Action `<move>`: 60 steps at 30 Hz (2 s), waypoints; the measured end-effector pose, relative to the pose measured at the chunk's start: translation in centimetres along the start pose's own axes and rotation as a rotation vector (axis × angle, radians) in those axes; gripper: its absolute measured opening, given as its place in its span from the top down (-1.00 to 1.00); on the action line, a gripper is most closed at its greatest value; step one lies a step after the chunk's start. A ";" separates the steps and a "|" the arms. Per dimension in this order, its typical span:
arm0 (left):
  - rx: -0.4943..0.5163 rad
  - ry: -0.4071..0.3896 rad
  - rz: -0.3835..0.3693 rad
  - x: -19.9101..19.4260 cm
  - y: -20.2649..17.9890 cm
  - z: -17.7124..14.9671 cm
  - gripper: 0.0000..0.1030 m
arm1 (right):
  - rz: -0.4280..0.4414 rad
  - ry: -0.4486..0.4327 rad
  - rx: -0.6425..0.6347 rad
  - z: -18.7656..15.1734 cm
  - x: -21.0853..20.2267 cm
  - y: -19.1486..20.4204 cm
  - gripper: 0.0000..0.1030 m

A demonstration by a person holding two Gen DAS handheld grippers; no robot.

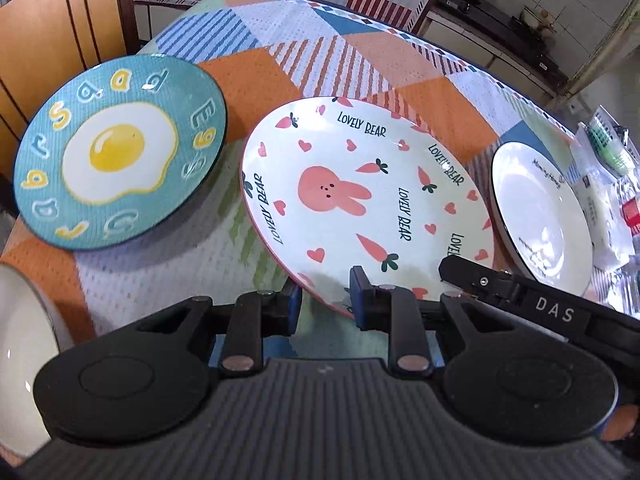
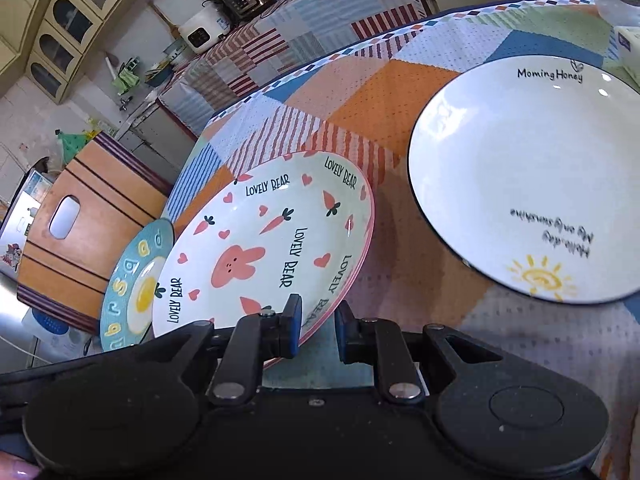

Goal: Organize plates and bowls

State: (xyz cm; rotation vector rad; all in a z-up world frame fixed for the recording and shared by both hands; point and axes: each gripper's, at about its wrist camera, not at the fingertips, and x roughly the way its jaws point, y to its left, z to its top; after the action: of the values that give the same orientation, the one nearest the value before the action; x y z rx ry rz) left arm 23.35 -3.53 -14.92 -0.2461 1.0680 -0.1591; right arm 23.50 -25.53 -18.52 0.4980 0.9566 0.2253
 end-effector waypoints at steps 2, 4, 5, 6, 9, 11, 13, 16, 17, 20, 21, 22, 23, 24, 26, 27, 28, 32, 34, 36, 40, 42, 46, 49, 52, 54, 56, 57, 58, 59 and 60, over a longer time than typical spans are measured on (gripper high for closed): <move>0.000 0.007 -0.005 -0.6 0.1 -0.7 0.54 | -0.002 0.015 -0.010 -0.6 -0.5 0.1 0.60; -0.004 0.015 -0.010 -0.9 0.2 -1.4 0.54 | -0.005 0.029 -0.010 -1.2 -0.9 0.1 0.60; -0.007 0.018 -0.013 -1.0 0.3 -1.7 0.54 | -0.006 0.036 -0.007 -1.4 -1.1 0.1 0.60; -0.008 0.021 -0.014 -1.1 0.3 -2.0 0.54 | -0.007 0.041 -0.005 -1.6 -1.2 0.0 0.60; -0.013 0.033 -0.019 -1.2 0.4 -2.3 0.54 | -0.011 0.052 -0.023 -2.0 -1.4 -0.1 0.60; -0.008 0.035 -0.019 -1.3 0.4 -2.4 0.54 | -0.012 0.056 -0.022 -2.0 -1.3 -0.1 0.60; -0.006 0.040 -0.021 -1.3 0.4 -2.4 0.54 | -0.015 0.061 -0.017 -2.2 -1.3 -0.1 0.60; -0.017 0.059 -0.035 -1.0 0.8 -2.3 0.53 | -0.030 0.065 -0.032 -2.5 -1.3 0.0 0.60; -0.025 0.069 -0.038 -0.9 1.0 -2.3 0.53 | -0.036 0.062 -0.045 -2.6 -1.4 0.1 0.60; -0.045 0.102 -0.038 -0.4 1.5 -2.2 0.51 | -0.045 0.068 -0.059 -2.6 -1.3 0.3 0.60; -0.046 0.116 -0.033 -0.2 1.6 -2.2 0.51 | -0.048 0.075 -0.058 -2.6 -1.2 0.3 0.60; -0.046 0.133 -0.028 0.0 1.7 -2.1 0.50 | -0.059 0.082 -0.062 -2.6 -1.0 0.3 0.60; -0.044 0.140 -0.026 0.0 1.7 -2.2 0.50 | -0.076 0.087 -0.071 -2.7 -0.9 0.5 0.61; -0.040 0.142 -0.019 -0.1 1.5 -2.2 0.49 | -0.085 0.082 -0.086 -2.8 -0.9 0.7 0.60; -0.028 0.147 0.009 -0.5 1.0 -2.0 0.49 | -0.118 0.077 -0.127 -2.9 -0.9 1.4 0.56; -0.015 0.151 0.023 -0.7 0.6 -1.9 0.49 | -0.133 0.078 -0.141 -2.9 -0.9 1.7 0.55; 0.001 0.152 0.037 -0.9 0.1 -1.8 0.49 | -0.148 0.081 -0.150 -2.9 -1.0 2.0 0.52; 0.048 0.132 0.039 -2.7 -0.5 -1.7 0.44 | -0.194 0.110 -0.190 -2.8 -2.2 3.5 0.37; 0.059 0.129 0.038 -4.0 -0.4 -1.5 0.44 | -0.173 0.103 -0.194 -2.7 -3.3 4.1 0.32; 0.083 0.121 0.045 -5.3 -0.3 -1.4 0.41 | -0.158 0.097 -0.195 -2.6 -4.6 4.6 0.20; 0.132 0.106 0.053 -8.0 0.3 -1.0 0.38 | -0.115 0.085 -0.208 -2.3 -7.2 5.8 0.09; 0.156 0.100 0.051 -9.4 0.7 -0.8 0.37 | -0.087 0.079 -0.209 -2.2 -8.4 6.4 0.05; 0.204 0.082 0.061 -12.2 2.0 -0.2 0.32 | -0.036 0.067 -0.226 -2.1 -10.6 7.8 -0.04; 0.243 0.055 0.080 -14.2 3.2 0.4 0.20 | -0.006 0.064 -0.245 -2.2 -11.7 9.1 -0.09; 0.274 0.038 0.089 -15.7 4.8 1.0 0.18 | 0.019 0.057 -0.270 -2.3 -12.5 10.7 -0.21; 0.288 0.025 0.083 -16.4 6.1 1.5 0.13 | 0.031 0.056 -0.280 -2.3 -12.6 11.6 -0.25; 0.295 0.011 0.067 -16.8 7.5 2.1 0.07 | 0.044 0.061 -0.293 -2.2 -12.4 12.6 -0.32; 0.297 0.006 0.063 -16.8 8.2 2.4 0.02 | 0.045 0.064 -0.307 -2.3 -12.1 13.1 -0.32; 0.300 -0.001 0.061 -16.8 8.8 2.7 -0.03 | 0.043 0.063 -0.319 -2.3 -11.9 13.6 -0.32; 0.305 -0.010 0.062 -16.7 9.5 3.0 -0.05 | 0.041 0.058 -0.334 -2.4 -11.6 14.3 -0.32; 0.312 -0.018 0.064 -16.7 10.0 3.3 -0.10 | 0.044 0.056 -0.347 -2.4 -11.3 14.8 -0.32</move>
State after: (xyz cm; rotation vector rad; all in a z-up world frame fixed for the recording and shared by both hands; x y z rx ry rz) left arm 18.42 10.62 -2.11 0.0676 1.0166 -0.2626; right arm 15.62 -16.49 -4.14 0.1949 0.9373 0.4381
